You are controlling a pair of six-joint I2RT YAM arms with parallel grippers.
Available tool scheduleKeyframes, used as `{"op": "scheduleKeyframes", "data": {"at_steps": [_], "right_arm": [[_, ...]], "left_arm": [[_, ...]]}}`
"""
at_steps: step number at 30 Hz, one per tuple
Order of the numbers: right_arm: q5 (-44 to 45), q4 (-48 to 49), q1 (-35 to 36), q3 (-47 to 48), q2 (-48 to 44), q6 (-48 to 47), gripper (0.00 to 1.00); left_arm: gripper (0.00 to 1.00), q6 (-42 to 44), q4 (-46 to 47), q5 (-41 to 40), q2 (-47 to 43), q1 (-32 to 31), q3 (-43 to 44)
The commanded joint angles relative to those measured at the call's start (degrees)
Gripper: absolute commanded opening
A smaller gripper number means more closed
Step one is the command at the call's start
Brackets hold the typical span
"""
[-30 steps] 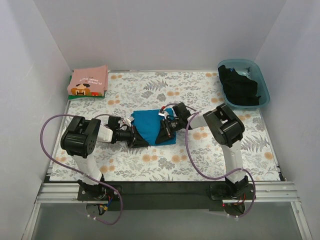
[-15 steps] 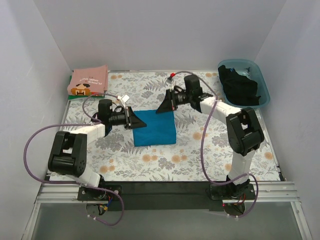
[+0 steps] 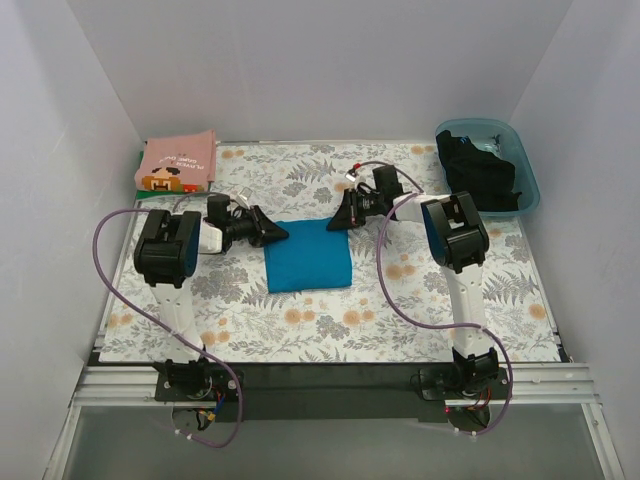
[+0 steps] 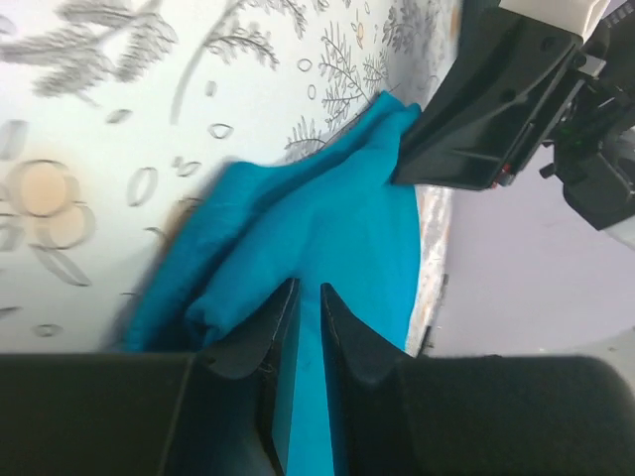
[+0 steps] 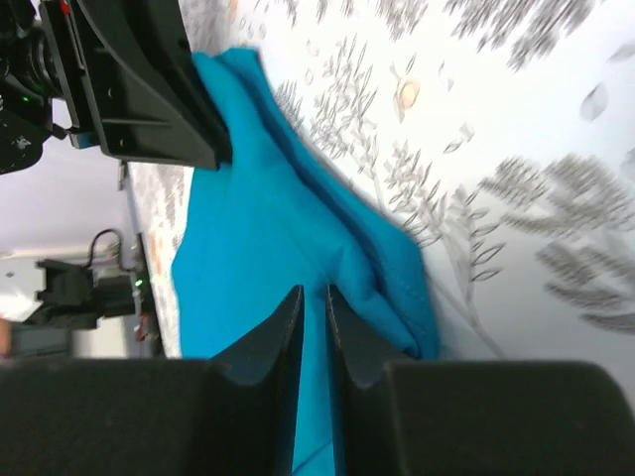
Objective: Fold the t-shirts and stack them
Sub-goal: Fold the tshirt, then neatly place the folded tshirt to the corner
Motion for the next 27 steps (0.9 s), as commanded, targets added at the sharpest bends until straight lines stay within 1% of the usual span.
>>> {"op": "scheduleKeyframes", "data": {"at_steps": [1,4,6,7,8,9,10,11,12,13,14,15,16,17,18,19,20,21,22,24,25,27], "right_arm": [[5.1,0.3,-1.5,3.7,1.2,-4.0,0.21],[5.8,-0.1,-2.8,3.7,1.6,-4.4,0.21],[5.5,-0.3,-3.3,4.4,0.0,-4.6,0.22],[5.4,-1.0,-3.8,4.9,-1.0,-4.7,0.23],[5.2,-1.2,-3.9,5.2,-1.9,-4.7,0.30],[5.0,-1.6,-3.9,6.0,-4.6,-4.7,0.36],[3.9,-1.7,-3.9,6.0,-6.1,-4.4,0.41],[3.0,-1.7,-3.7,5.9,-7.6,-3.8,0.50],[2.4,-1.8,-3.4,5.4,-10.6,-3.3,0.54],[1.8,-2.7,-2.5,4.7,-12.3,-3.9,0.59],[2.2,-3.8,-1.7,3.9,-14.2,-5.0,0.65],[2.8,-5.3,-0.8,3.2,-17.8,-9.1,0.67],[5.3,-7.3,1.5,2.9,-19.3,-11.8,0.67],[7.3,-13.2,3.0,2.9,-20.8,-14.5,0.68],[9.7,-15.7,4.6,3.0,-23.3,-17.8,0.68],[15.2,-18.5,8.4,3.7,-24.3,-23.7,0.68],[18.2,-20.9,10.6,4.4,-25.0,-26.6,0.68],[21.3,-25.1,12.8,4.9,-25.8,-29.7,0.67],[27.0,-26.5,17.4,5.2,-26.1,-34.4,0.66],[32.8,-29.8,22.0,6.3,-25.9,-37.9,0.63],[37.9,-30.5,26.0,6.9,-25.6,-40.9,0.63],[42.2,-31.3,29.7,7.6,-24.2,-43.2,0.63]], "left_arm": [[0.15,0.0,2.0,-2.3,2.0,2.8,2.1],[0.21,-0.6,1.1,0.2,2.9,5.0,3.3],[0.24,3.2,-2.6,0.2,0.7,5.5,4.3],[0.26,4.9,-4.2,0.5,-0.6,8.1,5.5],[0.28,6.7,-7.1,1.3,-1.8,8.8,6.2],[0.30,9.9,-8.9,1.8,-5.2,9.3,6.6],[0.36,11.9,-10.4,2.2,-7.3,10.1,6.8],[0.39,13.6,-13.5,2.5,-9.8,10.3,6.7],[0.44,17.7,-15.7,2.5,-14.9,10.7,6.8],[0.56,18.7,-17.8,1.5,-17.5,11.5,6.4],[0.64,19.1,-19.7,1.2,-20.3,12.1,4.9],[0.71,18.9,-20.6,1.2,-25.5,13.0,4.2],[0.86,18.8,-21.6,0.6,-27.8,15.1,3.7],[0.87,18.5,-24.6,0.6,-30.2,16.2,3.3],[0.87,18.2,-26.4,0.5,-33.7,17.2,3.2],[0.87,18.0,-28.7,0.3,-35.2,19.6,3.3],[0.88,18.1,-32.5,0.1,-36.6,20.6,3.4],[0.88,18.1,-34.1,-0.6,-38.8,21.7,3.8],[0.88,18.7,-35.8,-1.1,-39.7,23.5,4.0],[0.88,20.2,-41.7,-5.1,-41.6,24.2,5.1],[0.88,22.3,-46.0,-6.4,-41.8,24.6,6.9],[0.89,23.1,-47.9,-7.5,-43.0,25.5,7.5]]}}
